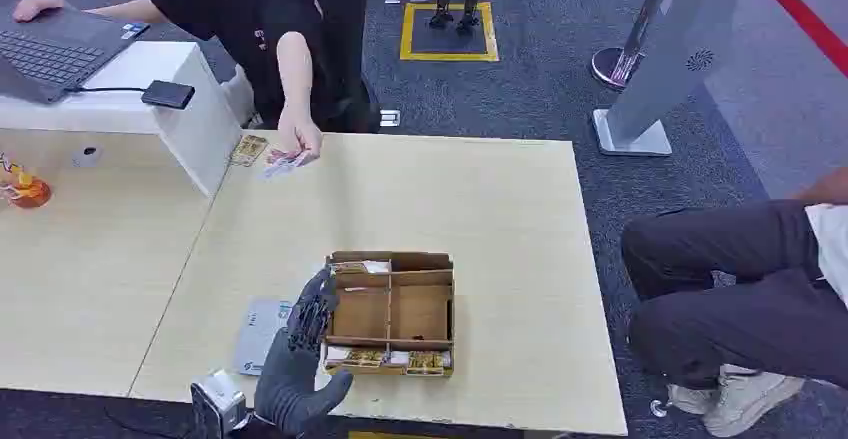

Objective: Pass the card to the sensor for recognition and then transmit it.

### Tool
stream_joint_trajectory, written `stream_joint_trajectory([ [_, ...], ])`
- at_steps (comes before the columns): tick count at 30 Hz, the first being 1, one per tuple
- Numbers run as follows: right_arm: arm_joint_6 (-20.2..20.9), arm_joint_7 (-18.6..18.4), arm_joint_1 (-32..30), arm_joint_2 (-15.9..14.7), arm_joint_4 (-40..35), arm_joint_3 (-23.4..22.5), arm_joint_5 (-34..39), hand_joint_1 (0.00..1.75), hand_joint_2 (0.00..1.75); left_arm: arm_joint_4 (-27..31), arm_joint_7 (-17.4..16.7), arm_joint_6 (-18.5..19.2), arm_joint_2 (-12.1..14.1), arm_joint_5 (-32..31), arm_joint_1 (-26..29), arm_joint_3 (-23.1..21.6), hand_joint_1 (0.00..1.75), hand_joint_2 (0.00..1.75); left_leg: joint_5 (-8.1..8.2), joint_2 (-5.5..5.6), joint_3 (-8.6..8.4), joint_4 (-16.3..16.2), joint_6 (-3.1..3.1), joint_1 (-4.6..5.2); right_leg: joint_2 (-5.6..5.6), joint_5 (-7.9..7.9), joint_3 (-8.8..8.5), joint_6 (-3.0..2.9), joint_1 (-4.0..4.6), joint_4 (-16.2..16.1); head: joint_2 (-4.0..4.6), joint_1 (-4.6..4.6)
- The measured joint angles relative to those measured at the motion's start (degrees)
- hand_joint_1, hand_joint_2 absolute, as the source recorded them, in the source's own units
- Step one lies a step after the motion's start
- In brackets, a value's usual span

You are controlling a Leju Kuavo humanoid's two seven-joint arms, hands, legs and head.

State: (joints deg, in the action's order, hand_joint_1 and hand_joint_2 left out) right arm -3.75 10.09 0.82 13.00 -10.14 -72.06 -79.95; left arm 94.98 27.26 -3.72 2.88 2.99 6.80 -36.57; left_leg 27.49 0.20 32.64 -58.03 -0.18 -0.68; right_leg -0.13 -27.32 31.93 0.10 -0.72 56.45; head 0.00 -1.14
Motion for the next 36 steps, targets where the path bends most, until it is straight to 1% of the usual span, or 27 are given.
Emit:
stream_joint_trajectory([
  [1, -2.1, 1.9, -0.7, -0.1, 2.1, 0.1, 0.6, 0.0, 0.0, 0.7, -0.2, -2.8, 0.0, -2.9, 0.1, 0.0, 0.0, 1.75, 0.0, 0.04, 0.01, 0.0, 0.0, 0.0, -0.06, -0.01, 0.0, 0.0, 0.0, 0.0, 0.0, -0.02],
  [2, -2.8, 2.3, -1.2, -0.2, 3.4, 0.1, 1.4, 0.0, 0.0, 1.0, -0.2, -5.8, 0.0, -5.7, 0.0, 0.0, 0.0, 1.75, 0.0, 0.07, 0.03, 0.0, 0.0, 0.0, -0.1, -0.05, -0.01, 0.01, 0.0, 0.0, 0.0, 0.04],
  [4, -2.8, 2.2, -2.0, -0.3, 5.0, 0.2, 2.7, 0.0, 0.0, 1.0, -0.1, -12.3, 0.0, -10.7, -0.8, -0.1, 0.0, 1.75, 0.01, 0.05, 0.03, 0.0, 0.0, 0.0, -0.07, -0.05, 0.0, 0.0, 0.0, 0.0, 0.0, 0.0],
  [9, -2.5, 1.1, -2.3, -1.0, 7.5, 0.5, 4.5, 0.0, 0.0, 0.9, 0.4, -23.8, 0.0, -18.6, -3.2, -1.1, 0.0, 1.75, 0.0, 0.0, 0.01, 0.0, 0.0, 0.0, -0.02, -0.04, 0.0, 0.0, 0.0, 0.0, 0.0, 0.02],
  [11, -2.4, 0.6, -2.3, -1.1, 8.0, 0.5, 5.1, 0.0, 0.0, 0.6, 0.2, -30.0, -0.1, -24.3, -3.8, -1.5, 0.02, 1.75, 0.0, 0.0, 0.01, 0.0, 0.0, 0.01, -0.02, -0.01, -0.02, 0.02, -0.01, 0.0, 0.0, 0.02],
  [12, -2.3, 0.5, -2.3, -1.2, 8.2, 0.5, 5.4, 0.0, 0.0, 0.4, 0.1, -33.2, -0.4, -28.1, -4.1, -1.5, 0.05, 1.75, 0.0, 0.0, 0.01, 0.0, 0.0, 0.01, -0.02, 0.0, -0.03, 0.02, -0.01, 0.0, 0.0, 0.0],
  [13, -2.3, 0.5, -2.3, -1.2, 8.3, 0.5, 5.5, 0.0, 0.0, 0.3, -0.1, -34.0, -0.6, -29.9, -4.4, -1.5, 0.09, 1.75, 0.0, 0.01, 0.0, 0.0, 0.0, 0.02, -0.04, 0.01, -0.06, 0.01, -0.02, 0.0, 0.0, 0.0],
  [14, -2.3, 0.4, -2.2, -1.3, 8.5, 0.5, 5.6, 0.0, 0.0, 0.1, -0.2, -34.1, -1.0, -32.0, -4.5, -1.6, 0.1, 1.75, 0.0, 0.01, 0.0, 0.0, 0.01, 0.02, -0.03, 0.01, -0.06, 0.01, -0.02, 0.0, 0.0, 0.0],
  [16, -2.2, 0.4, -2.2, -1.4, 8.8, 0.5, 5.8, 0.0, 0.0, -0.2, 0.9, -34.2, -2.5, -37.0, -4.3, -1.2, 0.09, 1.75, 0.0, 0.01, -0.01, 0.0, 0.01, 0.03, -0.01, 0.01, -0.06, 0.01, -0.03, 0.0, 0.0, -0.02],
  [18, -2.1, 0.3, -2.2, -1.5, 8.9, 0.6, 5.9, 0.0, 0.0, -0.4, 2.0, -34.2, -4.5, -41.0, -3.8, -0.3, 0.28, 1.75, 0.0, 0.01, 0.01, 0.0, 0.01, 0.03, -0.02, 0.01, -0.06, 0.01, -0.03, 0.0, 0.0, 0.02],
  [19, -2.0, 0.2, -2.2, -1.6, 9.0, 0.7, 5.9, 0.0, 0.0, -0.5, 2.6, -34.2, -5.2, -42.8, -3.5, 0.5, 0.28, 1.75, 0.01, 0.01, 0.01, 0.0, 0.02, 0.03, -0.02, 0.01, -0.06, 0.01, -0.03, 0.0, 0.0, 0.0],
  [20, -2.0, 0.1, -2.2, -1.6, 9.0, 0.7, 5.9, 0.0, 0.0, -0.5, 3.3, -34.2, -6.4, -45.0, -3.1, 1.6, 0.24, 1.75, 0.02, 0.01, 0.01, 0.0, 0.02, 0.03, -0.02, 0.01, -0.06, 0.01, -0.03, 0.0, 0.0, 0.0],
  [22, -1.7, -0.3, -2.1, -1.8, 9.0, 1.0, 5.8, 0.0, 0.0, -0.6, 5.3, -34.2, -9.2, -49.9, -1.9, 4.6, 0.33, 1.75, 0.02, 0.01, 0.01, 0.0, 0.03, 0.03, -0.02, 0.01, -0.05, 0.02, -0.03, 0.0, 0.0, 0.0],
  [23, -1.6, -0.3, -2.1, -1.9, 9.1, 1.0, 5.8, 0.0, 0.0, -0.6, 5.9, -34.3, -10.4, -51.5, -1.5, 5.7, 0.35, 1.75, 0.02, 0.01, 0.01, 0.0, 0.04, 0.03, -0.02, 0.0, -0.05, 0.02, -0.03, 0.0, 0.0, 0.0],
  [24, -1.4, -0.5, -2.1, -2.0, 9.2, 1.1, 5.7, 0.0, 0.0, -0.6, 6.4, -34.3, -11.5, -52.9, -1.1, 7.0, 0.44, 1.75, 0.02, 0.01, 0.01, 0.0, 0.04, 0.03, -0.02, 0.01, -0.05, 0.02, -0.03, 0.0, 0.0, 0.0],
  [26, -1.1, -0.7, -2.0, -2.2, 9.2, 1.4, 5.6, 0.0, 0.0, -0.6, 6.8, -34.3, -13.2, -54.9, -0.5, 9.6, 0.51, 1.75, 0.02, 0.01, 0.0, 0.0, 0.03, 0.03, -0.02, 0.01, -0.05, 0.02, -0.02, 0.0, 0.0, 0.0],
  [27, -1.0, -0.7, -1.9, -2.3, 9.3, 1.6, 5.4, 0.0, 0.0, -0.7, 6.8, -34.3, -14.0, -56.5, -0.5, 11.0, 0.58, 1.75, 0.02, 0.01, 0.0, 0.0, 0.03, 0.02, -0.03, 0.01, -0.04, 0.02, -0.02, 0.0, 0.0, 0.0],
  [28, -0.9, -0.7, -1.8, -2.4, 9.3, 1.7, 5.3, 0.0, 0.0, -0.7, 6.8, -34.3, -14.5, -58.5, -0.6, 12.2, 0.59, 1.75, 0.01, 0.01, 0.0, 0.0, 0.03, 0.02, -0.04, 0.01, -0.04, 0.02, -0.02, 0.0, 0.0, -0.02],
  [29, -0.8, -0.8, -1.7, -2.5, 9.3, 1.9, 5.2, 0.0, 0.0, -1.1, 7.1, -34.3, -14.8, -58.7, -1.4, 13.6, 0.61, 1.75, 0.0, 0.01, 0.0, 0.0, 0.01, 0.01, -0.05, 0.01, -0.04, 0.01, -0.01, 0.0, 0.0, 0.0],
  [30, -0.6, -1.0, -1.5, -2.6, 9.3, 2.1, 5.0, 0.0, 0.0, -1.9, 7.7, -34.3, -14.9, -58.7, -2.5, 15.1, 0.52, 1.75, -0.02, 0.01, 0.0, 0.0, 0.0, 0.0, -0.05, 0.02, -0.05, 0.0, -0.01, 0.0, 0.0, 0.02],
  [31, -0.5, -1.1, -1.3, -2.7, 9.3, 2.1, 4.9, 0.0, 0.0, -2.6, 8.3, -34.3, -15.0, -58.9, -3.4, 16.7, 0.56, 1.75, -0.03, 0.0, -0.02, 0.0, -0.02, -0.01, -0.04, 0.04, -0.05, -0.03, -0.01, 0.0, 0.0, 0.0],
  [33, -0.2, -1.3, -1.1, -2.8, 9.3, 2.3, 4.5, 0.0, 0.0, -3.7, 8.9, -34.3, -15.6, -59.7, -4.7, 19.8, 0.52, 1.75, -0.05, -0.04, -0.07, 0.0, -0.06, 0.0, 0.01, 0.07, -0.05, -0.07, 0.0, 0.0, 0.0, -0.04],
  [35, 0.1, -1.5, -1.0, -3.0, 9.3, 2.3, 4.3, 0.0, 0.0, -4.9, 9.2, -34.3, -16.5, -62.0, -5.7, 22.3, 0.49, 1.75, -0.11, -0.01, -0.05, 0.0, -0.09, 0.0, -0.03, 0.07, -0.06, -0.07, 0.0, 0.0, 0.0, 0.0],
  [36, 0.2, -1.6, -0.8, -3.1, 9.3, 2.4, 4.0, 0.0, 0.0, -5.4, 9.1, -34.3, -16.8, -63.2, -6.1, 23.1, 0.42, 1.75, -0.11, -0.01, -0.05, 0.0, -0.1, 0.0, -0.02, 0.08, -0.06, -0.07, 0.0, 0.0, 0.0, 0.0],
])
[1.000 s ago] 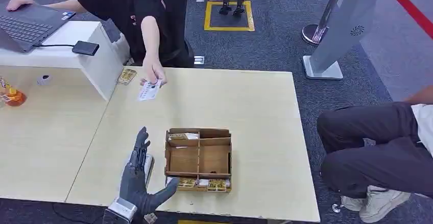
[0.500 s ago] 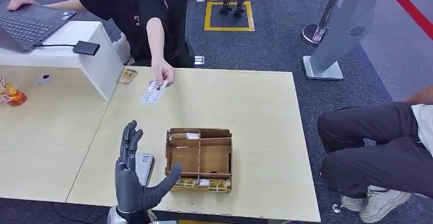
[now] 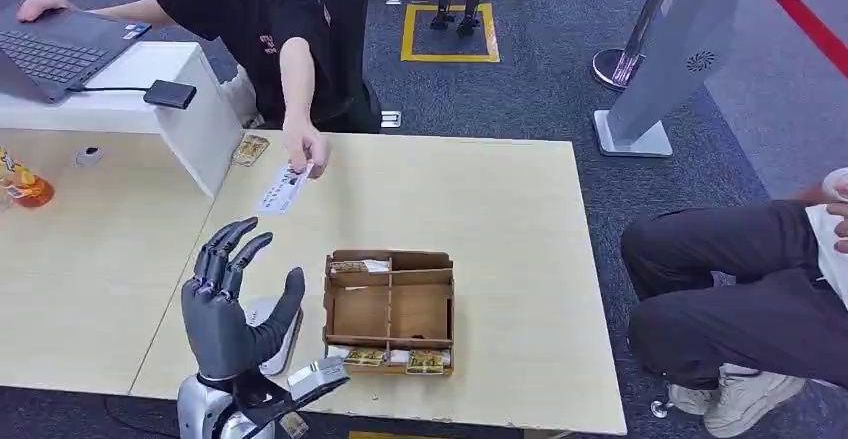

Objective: Pass the card to the sensor for recognition and then transmit it.

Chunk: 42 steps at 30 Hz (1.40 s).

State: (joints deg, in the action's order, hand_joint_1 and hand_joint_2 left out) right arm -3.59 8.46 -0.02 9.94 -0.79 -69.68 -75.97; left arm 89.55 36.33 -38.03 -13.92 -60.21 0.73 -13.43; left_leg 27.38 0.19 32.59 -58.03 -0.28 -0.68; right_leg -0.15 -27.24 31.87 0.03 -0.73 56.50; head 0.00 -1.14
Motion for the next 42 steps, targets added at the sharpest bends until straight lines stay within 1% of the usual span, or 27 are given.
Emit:
stream_joint_trajectory([
  [1, 0.2, -0.1, 0.1, -0.1, 0.0, 0.1, -0.2, 0.0, 0.0, -0.4, -0.5, 0.0, -0.2, -1.1, -0.4, 0.9, 0.42, 1.75, 0.0, 0.0, 0.0, 0.0, 0.0, 0.0, 0.02, 0.0, 0.0, 0.0, 0.0, 0.0, 0.0, 0.0],
  [3, 0.5, -0.3, 0.2, -0.2, 0.0, 0.2, -0.7, 0.0, 0.0, -1.2, -0.9, 0.0, -0.9, -3.1, -1.4, 2.7, 0.37, 1.75, 0.0, -0.01, 0.0, 0.0, 0.0, 0.01, 0.02, 0.0, 0.01, 0.0, -0.01, 0.0, 0.0, 0.0],
  [5, 0.8, -0.4, 0.4, -0.4, 0.0, 0.5, -1.2, 0.0, 0.0, -2.4, -1.5, 0.0, -1.0, -4.3, -2.4, 4.1, 0.38, 1.75, 0.0, -0.01, 0.01, 0.0, 0.0, 0.02, 0.02, 0.0, 0.01, 0.0, -0.01, 0.0, 0.0, 0.0],
  [6, 0.9, -0.5, 0.5, -0.5, 0.0, 0.5, -1.3, 0.0, 0.0, -3.1, -1.8, 0.0, -1.1, -4.9, -2.9, 4.9, 0.44, 1.75, 0.0, -0.01, 0.01, 0.0, 0.0, 0.02, 0.02, 0.0, 0.02, 0.0, -0.01, 0.0, 0.0, 0.02],
  [7, 1.0, -0.5, 0.6, -0.5, 0.0, 0.5, -1.6, 0.0, 0.0, -3.6, -2.2, 0.0, -1.1, -5.3, -3.4, 5.4, 0.38, 1.75, 0.0, -0.01, 0.0, 0.0, 0.0, 0.01, 0.02, 0.0, 0.02, 0.0, -0.01, 0.0, 0.0, 0.0],
  [8, 1.0, -0.7, 0.6, -0.6, 0.0, 0.6, -1.8, 0.0, 0.0, -4.3, -2.8, 0.0, -1.2, -5.8, -3.9, 6.1, 0.38, 1.75, 0.0, -0.01, 0.01, 0.0, 0.0, 0.01, 0.02, 0.0, 0.02, 0.0, -0.01, 0.0, 0.0, 0.0],
  [10, 1.1, -0.8, 0.7, -0.7, 0.0, 0.7, -2.0, 0.0, 0.0, -5.3, -3.3, 0.0, -1.3, -6.7, -4.7, 7.1, 0.33, 1.75, 0.0, 0.0, 0.01, 0.0, 0.0, 0.01, 0.02, 0.0, 0.02, 0.0, -0.01, 0.0, 0.0, 0.0],
  [14, 1.2, -0.8, 0.8, -0.9, 0.0, 0.8, -2.6, 0.0, 0.0, -7.0, -4.0, 0.0, -1.4, -7.9, -6.0, 8.7, 0.33, 1.75, 0.0, -0.01, 0.01, 0.0, 0.0, 0.01, 0.02, 0.0, 0.02, 0.0, -0.01, 0.0, 0.0, 0.0],
  [16, 1.3, -0.8, 0.9, -0.9, 0.0, 0.8, -2.8, 0.0, 0.0, -7.6, -4.1, 0.0, -1.4, -8.3, -6.4, 9.2, 0.38, 1.75, 0.0, 0.0, 0.01, 0.0, 0.0, 0.01, 0.03, 0.0, 0.02, 0.0, 0.0, 0.0, 0.0, 0.0],
  [18, 1.4, -0.9, 0.9, -1.0, 0.0, 0.8, -3.0, 0.0, 0.0, -7.9, -4.0, 0.0, -1.6, -8.8, -6.6, 9.7, 0.4, 1.75, 0.0, -0.01, 0.01, 0.0, 0.0, 0.01, 0.03, 0.0, 0.02, 0.0, 0.0, 0.0, 0.0, 0.0],
  [19, 1.4, -0.9, 0.9, -1.0, 0.0, 0.8, -3.1, 0.0, 0.0, -8.0, -3.8, 0.0, -1.6, -9.2, -6.6, 10.0, 0.47, 1.75, 0.0, -0.01, 0.01, 0.0, 0.0, 0.01, 0.03, 0.0, 0.03, 0.0, -0.01, 0.0, 0.0, 0.0],
  [21, 1.4, -1.0, 0.9, -1.0, 0.0, 0.8, -3.3, 0.0, 0.0, -8.1, -3.3, 0.0, -1.8, -9.6, -6.6, 10.8, 0.54, 1.75, 0.01, -0.01, 0.01, 0.0, 0.0, 0.01, 0.03, 0.0, 0.03, 0.0, -0.01, 0.0, 0.0, 0.0],
  [22, 1.4, -1.0, 0.9, -1.1, 0.0, 0.8, -3.5, 0.0, 0.0, -8.2, -3.1, 0.0, -1.8, -9.6, -6.6, 11.1, 0.72, 1.75, 0.01, -0.01, 0.01, 0.0, 0.0, 0.01, 0.03, 0.0, 0.03, 0.0, -0.01, 0.0, 0.0, 0.0],
  [23, 1.4, -1.1, 0.9, -1.1, 0.0, 0.8, -3.6, 0.0, 0.0, -8.3, -2.7, 0.0, -1.9, -9.7, -6.6, 11.4, 0.72, 1.75, 0.01, -0.01, 0.01, 0.0, 0.0, 0.01, 0.03, 0.0, 0.03, 0.0, -0.01, 0.0, 0.0, 0.0],
  [24, 1.4, -1.1, 0.9, -1.1, 0.0, 0.8, -3.7, 0.0, 0.0, -8.3, -2.3, 0.0, -1.9, -9.7, -6.6, 11.7, 0.91, 1.75, 0.01, -0.01, 0.01, 0.0, 0.0, 0.01, 0.03, 0.0, 0.03, 0.0, -0.01, 0.0, 0.0, 0.0],
  [25, 1.3, -1.1, 0.9, -1.2, 0.0, 0.8, -3.7, 0.0, 0.0, -8.3, -1.9, 0.0, -1.9, -9.7, -6.6, 12.0, 1.29, 1.75, 0.01, -0.01, 0.01, 0.0, 0.0, 0.01, 0.03, 0.0, 0.02, 0.0, -0.01, 0.0, 0.0, 0.0],
  [26, 1.3, -1.0, 0.9, -1.2, 0.0, 0.8, -3.7, 0.0, 0.0, -8.3, -1.5, 0.0, -1.9, -9.7, -6.6, 12.4, 1.54, 1.75, 0.01, -0.01, 0.01, 0.0, 0.0, 0.01, 0.03, 0.0, 0.03, 0.0, -0.01, 0.0, 0.0, 0.0],
  [27, 1.3, -1.0, 0.9, -1.2, 0.0, 0.8, -3.8, 0.0, 0.0, -8.3, -1.2, 0.0, -1.9, -9.7, -6.6, 12.6, 1.61, 1.75, 0.0, -0.01, 0.01, 0.0, 0.0, 0.01, 0.03, 0.0, 0.03, 0.0, -0.01, 0.0, 0.0, 0.0],
  [28, 1.3, -1.0, 0.9, -1.2, 0.0, 0.8, -3.8, 0.0, 0.0, -8.3, -0.8, 0.0, -2.0, -9.7, -6.6, 12.9, 1.75, 1.75, 0.0, -0.01, 0.01, 0.0, 0.0, 0.01, 0.03, 0.0, 0.02, 0.0, -0.01, 0.0, 0.0, 0.0],
  [42, 1.2, -0.9, 0.9, -1.2, 0.1, 0.0, -4.4, 0.0, 0.0, -8.3, 3.3, 0.0, -2.3, -8.8, -6.1, 16.9, 1.75, 1.75, 0.0, -0.01, 0.0, 0.0, 0.0, 0.01, 0.03, 0.0, 0.01, 0.0, -0.01, 0.0, 0.0, 0.0],
])
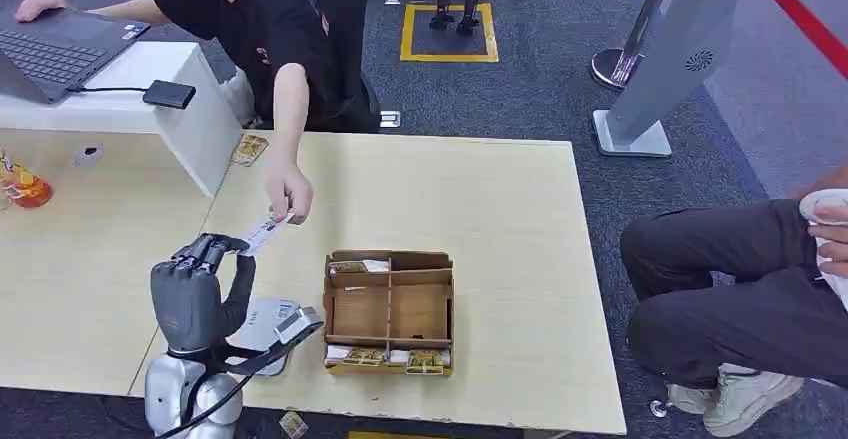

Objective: Pass the card to the sensor for recognition and then transmit it.

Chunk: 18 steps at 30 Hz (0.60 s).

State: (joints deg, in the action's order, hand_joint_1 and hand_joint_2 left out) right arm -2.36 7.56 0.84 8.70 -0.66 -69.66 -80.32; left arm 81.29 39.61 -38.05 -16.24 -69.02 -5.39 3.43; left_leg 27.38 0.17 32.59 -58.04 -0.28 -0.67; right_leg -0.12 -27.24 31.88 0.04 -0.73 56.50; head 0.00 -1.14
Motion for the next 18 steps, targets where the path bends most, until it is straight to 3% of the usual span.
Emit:
stream_joint_trajectory([
  [10, -0.1, 0.3, -0.2, 0.0, 0.3, -0.9, 0.1, 0.0, 0.0, -0.1, -0.9, 0.0, 0.0, 2.8, 0.3, 1.3, 1.75, 1.75, 0.0, 0.01, 0.0, 0.0, 0.0, 0.0, 0.0, 0.0, 0.01, 0.0, 0.0, 0.0, 0.0, 0.0],
  [12, -0.5, 0.6, -0.3, 0.0, 0.4, -1.2, 0.3, 0.0, 0.0, -0.9, -3.7, 0.0, 0.2, 8.4, 0.2, 0.3, 1.75, 1.75, 0.0, 0.0, 0.0, 0.0, 0.0, 0.0, 0.0, 0.0, 0.03, 0.0, 0.0, 0.0, 0.0, 0.0],
  [14, -1.1, 1.1, -0.4, 0.0, 0.4, -1.6, 0.7, 0.0, 0.0, -1.8, -9.0, 0.0, 1.1, 18.3, 0.3, -3.5, 1.75, 1.75, 0.0, 0.01, 0.0, 0.0, 0.0, 0.0, 0.0, 0.0, 0.06, 0.0, 0.0, 0.0, 0.0, 0.0],
  [16, -2.1, 1.5, -0.8, 0.0, 0.6, -2.0, 1.2, 0.0, 0.0, -2.1, -15.7, 0.4, 3.9, 32.0, 0.2, -11.2, 1.75, 1.75, 0.0, 0.01, 0.02, 0.0, 0.0, 0.0, -0.02, 0.0, 0.06, 0.0, 0.0, 0.0, 0.0, -0.02],
  [18, -3.0, 2.1, -1.2, 0.0, 0.7, -2.1, 1.4, 0.0, 0.0, -2.1, -17.6, 1.0, 6.6, 41.6, 0.2, -18.1, 1.75, 1.75, 0.01, 0.02, 0.05, 0.0, 0.0, 0.0, -0.02, 0.0, 0.05, 0.0, 0.0, 0.0, 0.0, 0.0],
])
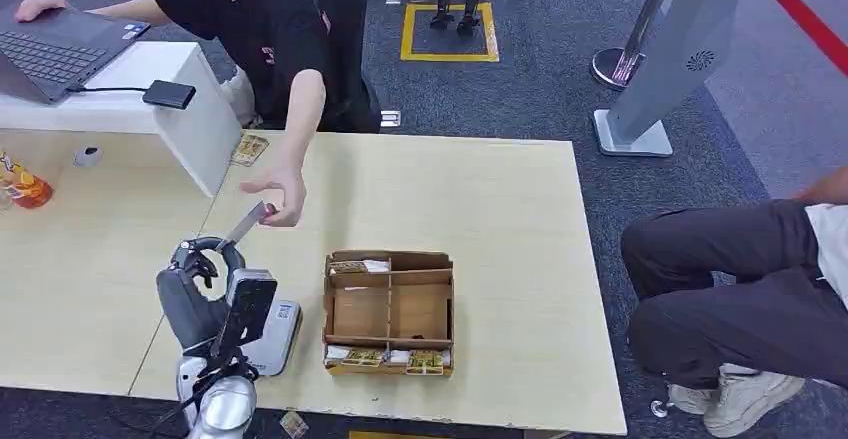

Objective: Pass the card to the sensor for recognition and then transmit it.

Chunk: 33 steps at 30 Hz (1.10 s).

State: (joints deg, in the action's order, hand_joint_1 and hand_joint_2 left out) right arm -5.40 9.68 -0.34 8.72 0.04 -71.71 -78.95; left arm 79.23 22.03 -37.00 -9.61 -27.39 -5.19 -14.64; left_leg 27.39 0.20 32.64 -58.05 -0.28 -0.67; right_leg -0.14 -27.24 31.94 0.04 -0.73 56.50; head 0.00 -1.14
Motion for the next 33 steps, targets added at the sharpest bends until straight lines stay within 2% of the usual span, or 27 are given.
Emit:
stream_joint_trajectory([
  [3, -0.6, 0.7, -0.4, 0.1, 0.1, 0.0, 0.3, 0.0, 0.0, 0.9, -1.1, 0.1, 2.0, 6.4, 0.9, -8.4, 1.75, 1.75, 0.02, -0.05, 0.01, 0.0, -0.01, 0.0, 0.06, 0.0, 0.02, 0.0, 0.0, 0.0, 0.0, 0.02],
  [6, -0.8, 1.1, -1.0, 0.3, 0.1, 0.0, 0.4, 0.0, 0.0, 2.8, -1.2, 1.8, 5.3, 13.2, 1.1, -16.2, 1.75, 1.75, 0.02, -0.02, 0.03, 0.0, -0.01, 0.01, 0.03, -0.01, 0.02, 0.01, -0.01, 0.0, 0.0, 0.0],
  [9, -1.1, 1.6, -1.1, 0.3, 0.2, 0.0, 0.4, 0.0, 0.0, 4.2, -0.5, 5.2, 7.4, 20.6, 1.2, -20.1, 1.75, 1.75, 0.02, -0.08, 0.02, 0.0, -0.01, 0.0, 0.09, -0.01, 0.04, 0.01, 0.0, 0.0, 0.0, -0.02],
  [14, -1.3, 1.9, -1.2, 0.3, 0.2, 0.0, 0.5, 0.0, 0.0, 5.6, -0.4, 6.6, 9.7, 23.3, 1.2, -22.7, 1.75, 1.75, 0.01, -0.1, 0.0, 0.0, -0.02, 0.0, 0.08, -0.01, 0.03, 0.0, 0.0, 0.0, 0.0, 0.0],
  [21, -1.2, 2.0, -1.3, 0.3, 0.2, 0.0, 1.1, 0.0, 0.0, 6.1, -1.1, 7.1, 12.1, 25.4, -0.1, -23.3, 1.75, 1.75, 0.01, -0.1, 0.0, 0.0, -0.02, -0.01, 0.09, 0.0, 0.02, 0.0, 0.01, 0.0, 0.0, -0.02],
  [28, -1.1, 2.0, -1.4, 0.3, 0.2, 0.0, 1.8, 0.0, 0.0, 4.7, -4.2, 6.6, 15.2, 21.7, -2.2, -22.5, 1.75, 1.75, 0.01, -0.11, -0.01, 0.0, -0.02, -0.01, 0.09, 0.0, 0.02, 0.0, 0.01, 0.0, 0.0, 0.0],
  [29, -1.2, 1.6, -1.4, 0.3, 0.2, 0.0, 2.2, 0.0, 0.0, 4.4, -4.8, 7.0, 15.8, 21.2, -2.4, -22.2, 1.75, 1.75, 0.01, -0.11, -0.01, 0.0, -0.02, -0.01, 0.1, 0.0, 0.02, 0.0, 0.01, 0.0, 0.0, -0.02],
  [31, -2.4, -1.8, -0.9, 0.3, 0.2, -0.1, 3.9, 0.0, 0.0, 3.6, -5.6, 9.6, 16.8, 21.2, -3.2, -21.8, 1.75, 1.75, 0.0, -0.1, 0.01, 0.0, -0.02, -0.01, 0.09, 0.0, 0.02, 0.0, 0.01, 0.0, 0.0, 0.0],
  [33, -1.6, -5.1, -0.1, 0.3, -0.2, -0.3, 4.7, 0.0, 0.0, 2.2, -5.9, 12.0, 17.4, 22.3, -4.0, -21.3, 1.75, 1.75, -0.02, -0.11, 0.01, 0.0, -0.03, -0.01, 0.09, 0.01, 0.02, -0.01, 0.01, 0.0, 0.0, -0.02],
])
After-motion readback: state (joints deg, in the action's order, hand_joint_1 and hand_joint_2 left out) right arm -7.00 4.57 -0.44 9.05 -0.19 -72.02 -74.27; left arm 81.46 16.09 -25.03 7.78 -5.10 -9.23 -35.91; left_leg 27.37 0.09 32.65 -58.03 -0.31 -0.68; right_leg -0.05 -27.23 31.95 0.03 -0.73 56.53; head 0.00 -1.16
